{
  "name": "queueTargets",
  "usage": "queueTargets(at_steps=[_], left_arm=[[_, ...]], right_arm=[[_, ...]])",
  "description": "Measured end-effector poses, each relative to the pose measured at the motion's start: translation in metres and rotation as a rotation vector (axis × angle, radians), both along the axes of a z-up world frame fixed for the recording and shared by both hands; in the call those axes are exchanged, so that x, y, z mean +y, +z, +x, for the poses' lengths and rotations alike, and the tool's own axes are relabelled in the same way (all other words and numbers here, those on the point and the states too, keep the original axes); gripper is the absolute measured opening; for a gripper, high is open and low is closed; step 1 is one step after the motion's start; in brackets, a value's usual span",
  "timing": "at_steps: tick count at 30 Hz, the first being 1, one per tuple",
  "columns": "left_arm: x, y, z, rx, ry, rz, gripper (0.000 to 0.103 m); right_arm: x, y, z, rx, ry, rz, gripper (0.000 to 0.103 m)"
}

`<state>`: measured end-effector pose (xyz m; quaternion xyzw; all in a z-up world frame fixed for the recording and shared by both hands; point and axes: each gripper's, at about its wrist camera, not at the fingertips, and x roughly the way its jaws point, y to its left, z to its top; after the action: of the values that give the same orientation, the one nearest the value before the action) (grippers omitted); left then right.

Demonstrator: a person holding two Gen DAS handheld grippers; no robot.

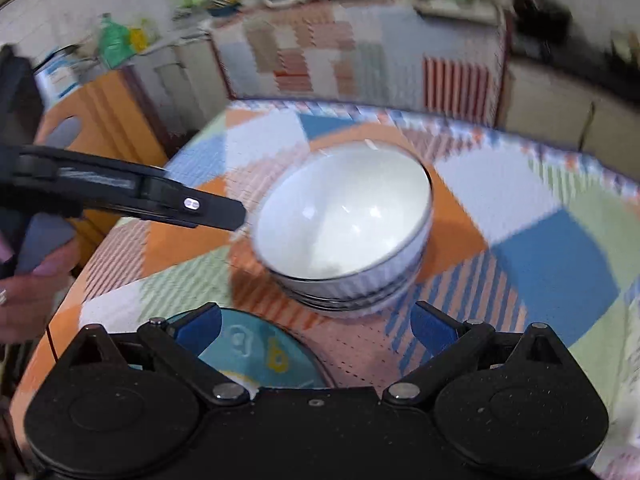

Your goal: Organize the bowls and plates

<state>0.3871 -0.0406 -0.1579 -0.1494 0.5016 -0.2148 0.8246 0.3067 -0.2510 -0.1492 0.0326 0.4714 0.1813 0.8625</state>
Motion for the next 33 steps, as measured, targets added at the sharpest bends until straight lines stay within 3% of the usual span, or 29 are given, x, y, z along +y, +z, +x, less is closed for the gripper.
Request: queueTargets(at_steps=[3, 7, 10, 12, 14, 19, 24, 27, 33], left_arm=[[-0.011, -0.013, 0.016, 0.012, -0.042, -0.044, 0.07], [-0.031, -0.027, 0.026, -0.008, -0.08, -0.022, 0.069], [-0.034, -0.039, 0.032, 0.047, -0.055, -0.041, 0.063], [-0.034, -0.049, 0.036, 0.117, -0.057, -0.068, 0.05], [-0.031, -0.055, 0.039, 0.149, -0.029, -0.12, 0.043], [-0.027, -0.064, 0.038, 0.163, 0.012, -0.176, 0.042], [-0.03, -0.062, 0.035, 0.147, -0.023, -0.148, 0.041], [-0.034, -0.054, 0.029, 0.11, -0.097, -0.094, 0.042], [-0.038, -0.036, 0.019, 0.062, -0.129, -0.087, 0.042]], right_arm=[[-0.003, -0.022, 0.017, 0.05, -0.036, 0.027, 0.102], [0.002, -0.039, 0.031, 0.065, -0.028, 0.061, 0.102], [0.008, -0.05, 0.038, 0.052, -0.032, 0.028, 0.102], [0.007, -0.055, 0.04, 0.039, -0.042, 0.033, 0.102], [0.004, -0.058, 0.041, 0.029, -0.03, 0.049, 0.101], [0.003, -0.062, 0.047, 0.006, 0.051, 0.044, 0.101], [0.003, -0.062, 0.04, -0.03, 0.057, 0.043, 0.1], [0.003, -0.061, 0.038, -0.03, 0.067, 0.035, 0.099], [0.001, -0.051, 0.027, -0.085, 0.069, 0.006, 0.099]])
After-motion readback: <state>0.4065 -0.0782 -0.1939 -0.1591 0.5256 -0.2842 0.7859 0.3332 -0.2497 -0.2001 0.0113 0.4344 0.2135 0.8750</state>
